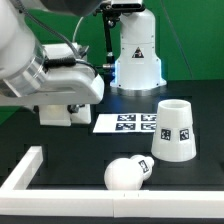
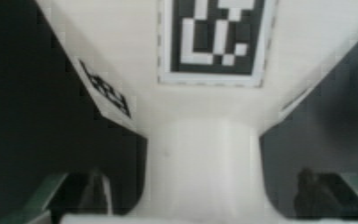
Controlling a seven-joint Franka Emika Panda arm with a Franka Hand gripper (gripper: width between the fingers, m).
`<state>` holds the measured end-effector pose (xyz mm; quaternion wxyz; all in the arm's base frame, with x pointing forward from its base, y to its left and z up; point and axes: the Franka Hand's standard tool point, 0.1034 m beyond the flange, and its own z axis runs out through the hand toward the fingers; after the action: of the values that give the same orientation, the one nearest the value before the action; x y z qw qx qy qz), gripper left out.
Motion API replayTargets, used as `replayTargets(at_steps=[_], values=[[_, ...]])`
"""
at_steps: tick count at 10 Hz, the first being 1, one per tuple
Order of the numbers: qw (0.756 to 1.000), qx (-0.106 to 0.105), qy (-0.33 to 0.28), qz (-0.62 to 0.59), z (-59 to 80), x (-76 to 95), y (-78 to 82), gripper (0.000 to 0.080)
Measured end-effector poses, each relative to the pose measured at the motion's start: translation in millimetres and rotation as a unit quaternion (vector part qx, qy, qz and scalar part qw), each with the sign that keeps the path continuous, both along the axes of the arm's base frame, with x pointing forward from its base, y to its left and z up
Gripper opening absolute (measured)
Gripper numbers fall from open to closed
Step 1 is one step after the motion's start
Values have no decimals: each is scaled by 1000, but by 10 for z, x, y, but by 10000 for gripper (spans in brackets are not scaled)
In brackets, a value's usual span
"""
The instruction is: Assemble lamp
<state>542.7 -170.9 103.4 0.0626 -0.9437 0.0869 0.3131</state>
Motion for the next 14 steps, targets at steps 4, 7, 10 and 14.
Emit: replayTargets(at_steps=[4, 7, 10, 14], values=[[987, -44, -152, 7, 442, 440, 443, 531], [957, -81, -278, 19, 679, 962, 936, 531], [923, -100, -370, 16, 667, 1046, 896, 531], [842, -116, -526, -20, 602, 1062, 1798, 531]])
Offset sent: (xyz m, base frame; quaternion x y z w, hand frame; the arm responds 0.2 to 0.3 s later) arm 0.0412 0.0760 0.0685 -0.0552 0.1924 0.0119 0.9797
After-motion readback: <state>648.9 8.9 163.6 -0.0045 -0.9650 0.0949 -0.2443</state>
